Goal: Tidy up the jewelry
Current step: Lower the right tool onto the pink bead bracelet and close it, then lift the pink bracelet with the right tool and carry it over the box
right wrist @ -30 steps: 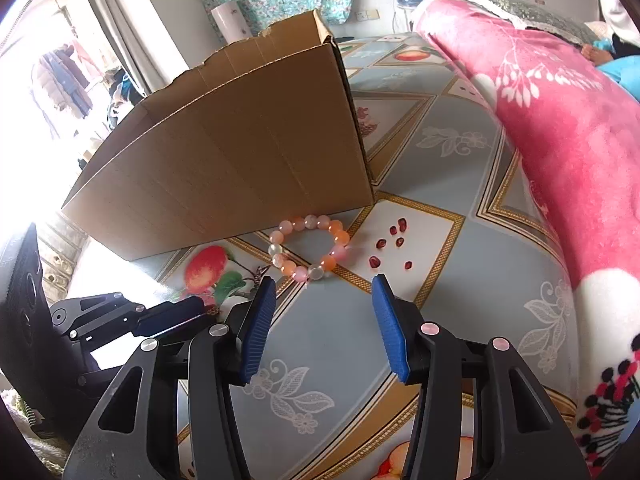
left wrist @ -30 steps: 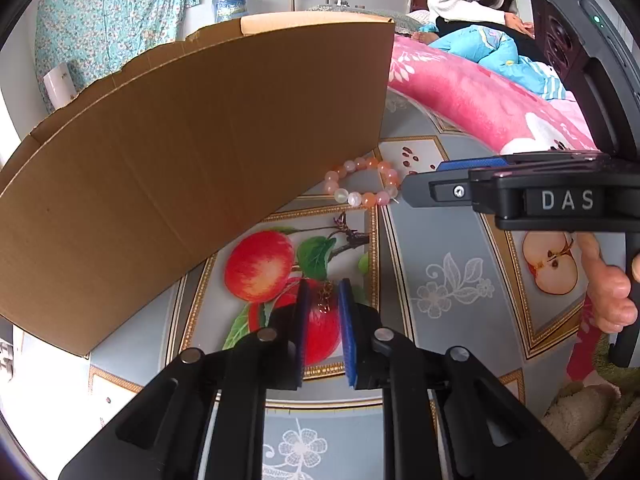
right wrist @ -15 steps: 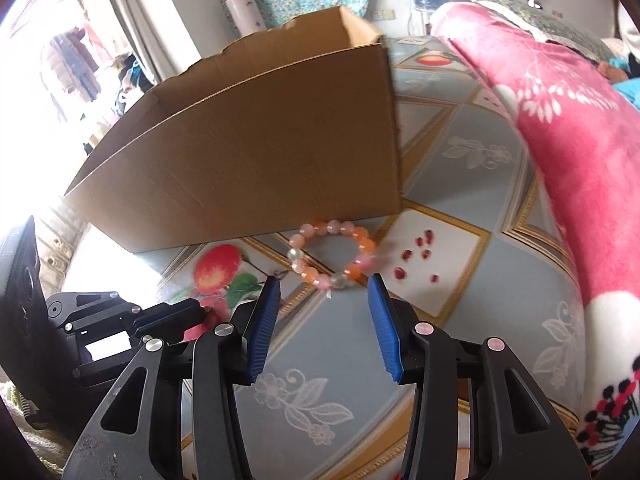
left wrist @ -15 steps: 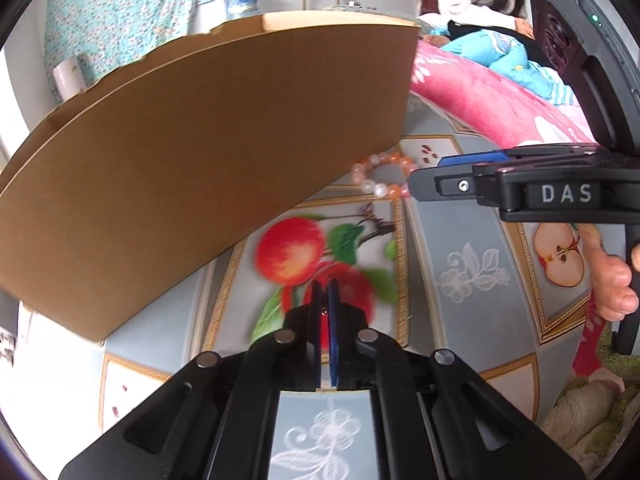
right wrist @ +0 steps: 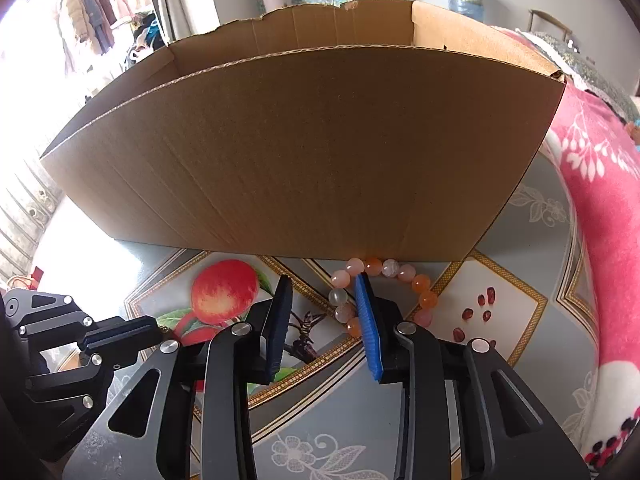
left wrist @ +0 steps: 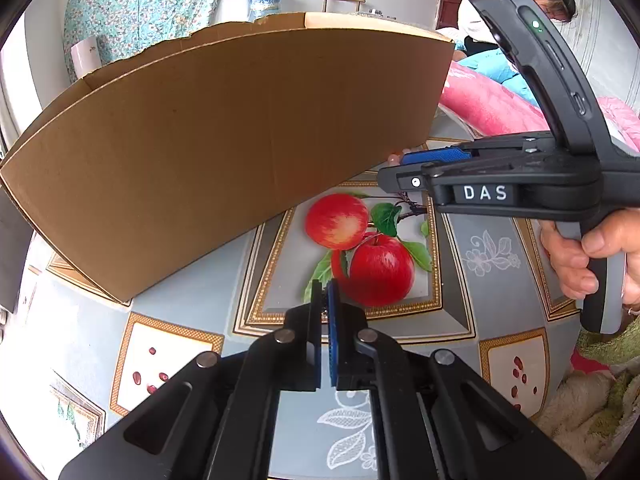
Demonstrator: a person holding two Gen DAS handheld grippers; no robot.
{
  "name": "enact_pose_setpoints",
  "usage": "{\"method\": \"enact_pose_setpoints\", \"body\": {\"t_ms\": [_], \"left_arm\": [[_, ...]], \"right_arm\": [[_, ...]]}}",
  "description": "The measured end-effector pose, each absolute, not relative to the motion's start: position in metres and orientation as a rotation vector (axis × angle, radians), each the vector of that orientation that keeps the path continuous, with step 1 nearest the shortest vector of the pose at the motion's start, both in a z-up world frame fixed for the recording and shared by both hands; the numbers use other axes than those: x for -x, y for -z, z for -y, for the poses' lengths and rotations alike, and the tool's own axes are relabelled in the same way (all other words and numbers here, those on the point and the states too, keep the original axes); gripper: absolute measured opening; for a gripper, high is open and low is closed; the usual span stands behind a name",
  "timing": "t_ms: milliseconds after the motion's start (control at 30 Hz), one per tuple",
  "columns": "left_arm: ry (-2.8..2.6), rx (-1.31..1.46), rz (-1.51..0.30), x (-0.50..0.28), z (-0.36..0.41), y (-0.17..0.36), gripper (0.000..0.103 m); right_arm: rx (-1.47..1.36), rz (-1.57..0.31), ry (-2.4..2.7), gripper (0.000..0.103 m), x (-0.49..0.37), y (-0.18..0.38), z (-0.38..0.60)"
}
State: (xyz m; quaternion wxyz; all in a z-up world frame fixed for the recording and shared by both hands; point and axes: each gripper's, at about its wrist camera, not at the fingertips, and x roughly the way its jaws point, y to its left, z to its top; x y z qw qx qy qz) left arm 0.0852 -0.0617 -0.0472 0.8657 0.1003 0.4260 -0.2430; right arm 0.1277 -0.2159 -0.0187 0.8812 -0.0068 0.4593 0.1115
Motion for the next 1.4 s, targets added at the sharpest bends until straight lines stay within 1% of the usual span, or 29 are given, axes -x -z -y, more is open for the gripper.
{"method": "enact_pose_setpoints", "body": {"t_ms": [67,500,633,800,933,1200,1400], "left_arm": [[0.512,-0.214,-0.891,-0.085,0.062,0.047,0.002],[0.519,-0.229,-0.881,-0.083,0.060,0.047,0.003],[0.518,-0.233,-0.874,-0.082,0.060,0.047,0.003],[0.523,-0.219,-0.869,-0.081,0.058,0.047,0.002],[0.527,-0.200,-0.858,-0.079,0.054,0.043,0.002],[0.535,-0.145,-0.776,-0.068,0.038,0.004,0.001],[0.571,-0.086,-0.663,-0.060,0.022,-0.051,0.000]], "right_arm": [[0.020,-0.955,-0.218,0.027,-0.128,0.018,0.215],[0.038,-0.935,-0.208,0.026,-0.120,0.022,0.210],[0.078,-0.924,-0.172,0.008,-0.121,0.025,0.207],[0.022,-0.924,-0.184,0.007,-0.116,0.021,0.215],[-0.064,-0.886,-0.196,0.007,-0.103,0.002,0.233],[-0.290,-0.769,-0.248,0.007,-0.073,-0.041,0.271],[-0.312,-0.676,-0.292,0.007,-0.067,-0.075,0.276]]}}
